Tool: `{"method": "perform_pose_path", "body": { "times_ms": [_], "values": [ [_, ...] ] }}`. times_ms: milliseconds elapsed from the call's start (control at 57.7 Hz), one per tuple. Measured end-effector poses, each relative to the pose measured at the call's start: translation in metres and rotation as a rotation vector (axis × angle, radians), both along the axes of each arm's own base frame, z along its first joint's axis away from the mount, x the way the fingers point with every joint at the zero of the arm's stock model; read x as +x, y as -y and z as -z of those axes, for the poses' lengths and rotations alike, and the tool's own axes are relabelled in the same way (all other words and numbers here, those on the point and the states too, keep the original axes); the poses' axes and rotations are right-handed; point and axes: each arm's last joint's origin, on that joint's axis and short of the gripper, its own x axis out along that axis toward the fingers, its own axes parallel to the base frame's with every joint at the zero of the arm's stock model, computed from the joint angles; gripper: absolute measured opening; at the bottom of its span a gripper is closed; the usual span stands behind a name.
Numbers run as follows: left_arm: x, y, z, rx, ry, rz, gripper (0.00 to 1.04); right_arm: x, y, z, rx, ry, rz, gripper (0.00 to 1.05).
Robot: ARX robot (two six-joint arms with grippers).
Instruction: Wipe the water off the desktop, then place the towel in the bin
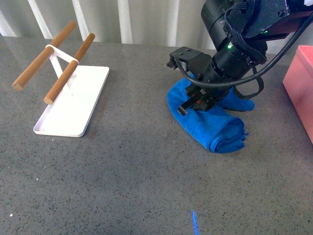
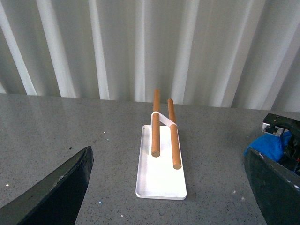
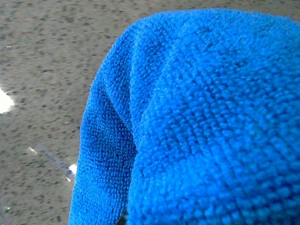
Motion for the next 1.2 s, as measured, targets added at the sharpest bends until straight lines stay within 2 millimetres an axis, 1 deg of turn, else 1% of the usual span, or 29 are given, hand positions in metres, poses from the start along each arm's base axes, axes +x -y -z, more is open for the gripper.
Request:
{"method": "perform_pose_path", "body": {
  "times_ms": [87,121,139,208,225,260,295,312,381,416,450,468,537,554,606,624,641,693,710,728,797,866,970,988,1022,1144,1196],
  "values": [
    [0.0,0.0,0.0,0.0,0.0,0.0,0.98,-0.011,0.002,-0.004,0.023,-0.017,-0.001,0.04],
    [0.0,0.0,0.0,0.0,0.0,0.0,0.98,-0.02,0.005,-0.007,0.028,-0.024,-0.001,0.04],
    [0.0,0.0,0.0,0.0,0.0,0.0,0.98,-0.021,0.005,-0.007,0.029,-0.025,-0.001,0.04],
    [0.0,0.0,0.0,0.0,0.0,0.0,0.98,-0.035,0.011,-0.011,0.033,-0.031,-0.008,0.04],
    [0.0,0.0,0.0,0.0,0.0,0.0,0.98,-0.043,0.015,-0.014,0.032,-0.037,-0.014,0.04],
    [0.0,0.0,0.0,0.0,0.0,0.0,0.98,-0.047,0.016,-0.014,0.031,-0.041,-0.018,0.04],
    [0.0,0.0,0.0,0.0,0.0,0.0,0.98,-0.056,0.02,-0.019,0.025,-0.043,-0.026,0.04],
    [0.0,0.0,0.0,0.0,0.0,0.0,0.98,-0.062,0.023,-0.022,0.022,-0.039,-0.037,0.04],
    [0.0,0.0,0.0,0.0,0.0,0.0,0.98,-0.071,0.028,-0.037,0.021,-0.007,-0.047,0.04],
    [0.0,0.0,0.0,0.0,0.0,0.0,0.98,-0.074,0.03,-0.053,0.029,0.035,-0.055,0.04],
    [0.0,0.0,0.0,0.0,0.0,0.0,0.98,-0.075,0.031,-0.066,0.039,0.07,-0.057,0.04],
    [0.0,0.0,0.0,0.0,0.0,0.0,0.98,-0.075,0.032,-0.075,0.049,0.092,-0.057,0.04],
    [0.0,0.0,0.0,0.0,0.0,0.0,0.98,-0.076,0.035,-0.094,0.061,0.127,-0.058,0.04],
    [0.0,0.0,0.0,0.0,0.0,0.0,0.98,-0.077,0.036,-0.102,0.066,0.143,-0.056,0.04],
    [0.0,0.0,0.0,0.0,0.0,0.0,0.98,-0.077,0.039,-0.118,0.077,0.172,-0.05,0.04],
    [0.0,0.0,0.0,0.0,0.0,0.0,0.98,-0.076,0.041,-0.129,0.083,0.188,-0.045,0.04],
    [0.0,0.0,0.0,0.0,0.0,0.0,0.98,-0.076,0.042,-0.133,0.085,0.194,-0.043,0.04],
    [0.0,0.0,0.0,0.0,0.0,0.0,0.98,-0.075,0.049,-0.156,0.089,0.227,-0.023,0.04],
    [0.0,0.0,0.0,0.0,0.0,0.0,0.98,-0.075,0.05,-0.158,0.088,0.23,-0.02,0.04],
    [0.0,0.0,0.0,0.0,0.0,0.0,0.98,-0.074,0.052,-0.166,0.086,0.24,-0.011,0.04],
    [0.0,0.0,0.0,0.0,0.0,0.0,0.98,-0.071,0.062,-0.186,0.075,0.261,0.028,0.04],
    [0.0,0.0,0.0,0.0,0.0,0.0,0.98,-0.068,0.071,-0.199,0.053,0.272,0.078,0.04],
    [0.0,0.0,0.0,0.0,0.0,0.0,0.98,-0.061,0.09,-0.217,0.002,0.284,0.196,0.04],
    [0.0,0.0,0.0,0.0,0.0,0.0,0.98,-0.059,0.099,-0.223,-0.018,0.289,0.248,0.04],
    [0.0,0.0,0.0,0.0,0.0,0.0,0.98,-0.056,0.109,-0.228,-0.043,0.295,0.313,0.04],
    [0.0,0.0,0.0,0.0,0.0,0.0,0.98,-0.053,0.135,-0.232,-0.102,0.294,0.458,0.04],
    [0.0,0.0,0.0,0.0,0.0,0.0,0.98,-0.052,0.154,-0.229,-0.147,0.282,0.545,0.04]
  ]
}}
